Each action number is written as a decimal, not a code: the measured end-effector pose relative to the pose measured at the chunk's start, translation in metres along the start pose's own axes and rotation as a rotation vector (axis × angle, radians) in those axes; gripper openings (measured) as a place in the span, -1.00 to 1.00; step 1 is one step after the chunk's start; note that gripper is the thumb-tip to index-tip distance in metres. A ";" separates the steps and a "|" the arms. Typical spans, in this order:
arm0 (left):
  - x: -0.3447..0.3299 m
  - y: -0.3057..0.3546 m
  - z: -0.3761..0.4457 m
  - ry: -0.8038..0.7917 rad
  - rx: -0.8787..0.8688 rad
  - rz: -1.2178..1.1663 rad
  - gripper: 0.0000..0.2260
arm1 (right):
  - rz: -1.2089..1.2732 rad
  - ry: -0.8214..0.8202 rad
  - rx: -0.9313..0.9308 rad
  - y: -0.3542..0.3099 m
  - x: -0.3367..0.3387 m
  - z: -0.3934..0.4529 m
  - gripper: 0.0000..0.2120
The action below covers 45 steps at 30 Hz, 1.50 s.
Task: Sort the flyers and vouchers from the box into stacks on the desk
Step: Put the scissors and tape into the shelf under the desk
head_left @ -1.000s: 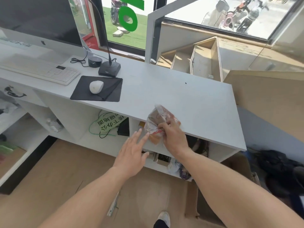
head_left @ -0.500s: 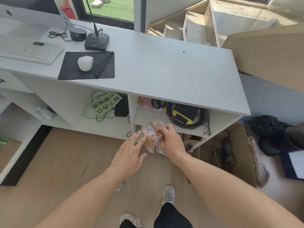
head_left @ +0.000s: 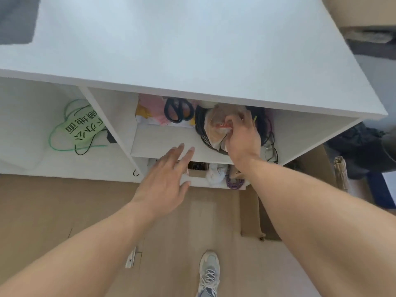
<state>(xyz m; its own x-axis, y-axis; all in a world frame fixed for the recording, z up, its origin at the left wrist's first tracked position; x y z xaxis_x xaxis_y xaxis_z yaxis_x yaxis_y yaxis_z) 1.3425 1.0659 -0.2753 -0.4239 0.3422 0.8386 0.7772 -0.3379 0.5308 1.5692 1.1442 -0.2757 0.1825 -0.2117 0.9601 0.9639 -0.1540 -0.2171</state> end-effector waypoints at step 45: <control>-0.028 -0.014 -0.027 0.070 0.297 -0.227 -0.34 | 0.001 -0.180 0.065 0.000 -0.026 -0.050 -0.56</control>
<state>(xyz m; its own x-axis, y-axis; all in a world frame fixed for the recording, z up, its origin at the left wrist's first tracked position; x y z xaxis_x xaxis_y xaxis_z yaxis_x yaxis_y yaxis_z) 1.3313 1.0378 -0.3025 -0.6237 0.3151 0.7153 0.7564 0.0125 0.6540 1.5549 1.1010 -0.3099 0.2092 -0.0351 0.9772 0.9732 -0.0899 -0.2116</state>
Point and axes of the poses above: each hand's wrist, its own z-axis towards the middle knuckle, its own x-axis out of the back of the hand, y = z × x, the point moved 2 cm from there along z, towards the middle knuckle, and after that the axes turned 9 degrees about -z, right-handed, at the moved point
